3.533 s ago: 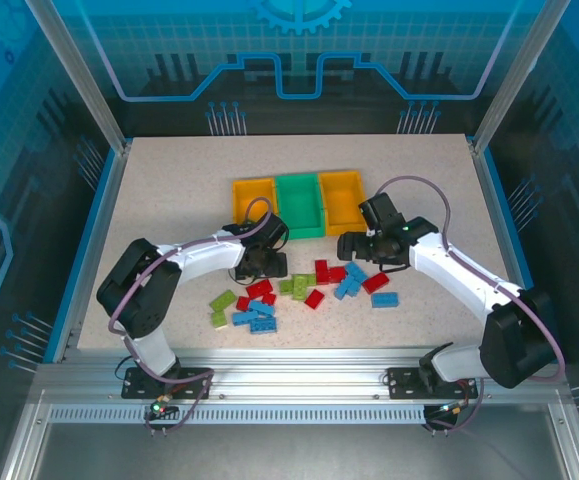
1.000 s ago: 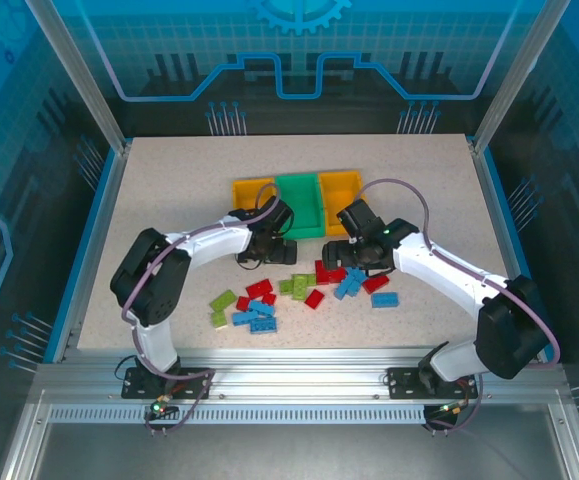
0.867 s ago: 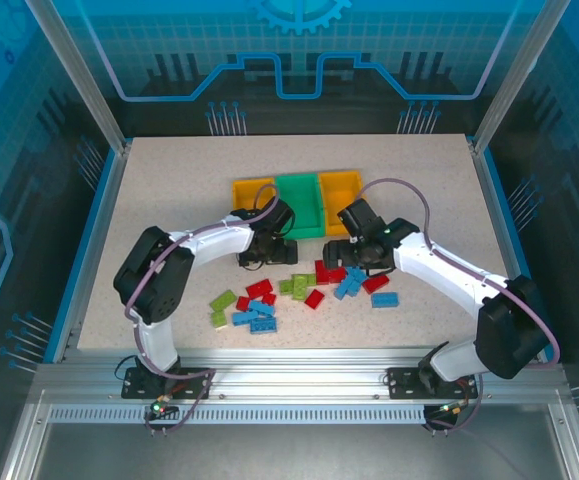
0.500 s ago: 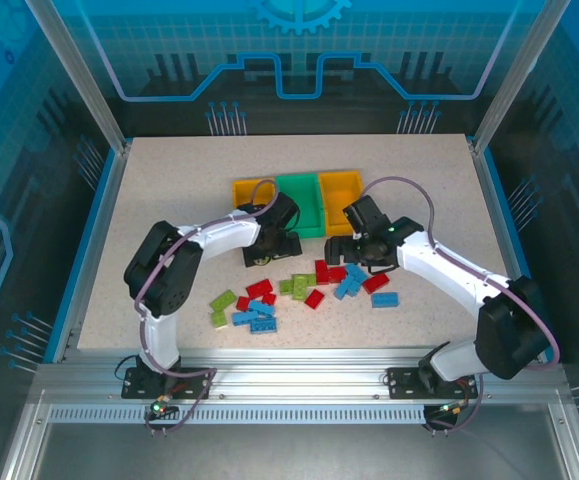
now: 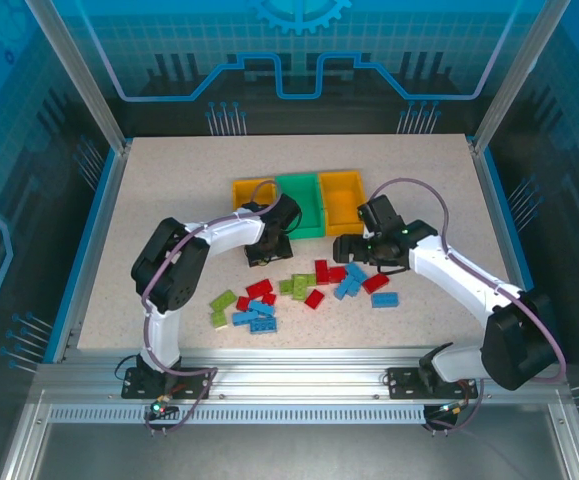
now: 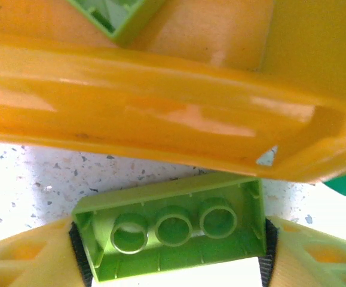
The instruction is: Sort the legos into containers by color
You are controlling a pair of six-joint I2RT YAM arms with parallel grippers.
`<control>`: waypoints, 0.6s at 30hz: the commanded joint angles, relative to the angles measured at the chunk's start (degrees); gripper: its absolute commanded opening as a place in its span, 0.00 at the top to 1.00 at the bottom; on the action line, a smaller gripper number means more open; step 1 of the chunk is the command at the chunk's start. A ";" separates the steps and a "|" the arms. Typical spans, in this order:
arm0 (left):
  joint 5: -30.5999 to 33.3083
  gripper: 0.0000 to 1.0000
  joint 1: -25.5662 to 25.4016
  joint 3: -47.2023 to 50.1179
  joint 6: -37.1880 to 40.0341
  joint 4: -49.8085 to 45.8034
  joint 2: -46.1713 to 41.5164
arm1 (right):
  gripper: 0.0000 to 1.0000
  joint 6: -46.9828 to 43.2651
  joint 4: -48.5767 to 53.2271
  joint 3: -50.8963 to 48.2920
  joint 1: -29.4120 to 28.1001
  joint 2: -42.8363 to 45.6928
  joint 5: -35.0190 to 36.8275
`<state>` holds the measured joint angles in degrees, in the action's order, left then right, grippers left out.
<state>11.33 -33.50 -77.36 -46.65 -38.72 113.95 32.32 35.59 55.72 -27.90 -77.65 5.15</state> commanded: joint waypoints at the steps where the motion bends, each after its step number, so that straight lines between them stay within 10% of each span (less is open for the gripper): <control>1: 0.25 0.45 0.22 1.12 -0.31 -0.63 1.62 | 0.05 0.12 2.30 -0.58 -2.79 1.07 0.30; 18: 4.21 0.43 1.19 1.40 7.29 -3.80 -16.84 | 0.08 13.07 5.98 4.40 -19.13 -6.50 4.77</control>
<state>13.30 -33.32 -74.89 -42.83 -39.55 100.01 40.86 40.32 58.00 -44.75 -81.78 8.43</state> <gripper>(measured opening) 0.617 0.922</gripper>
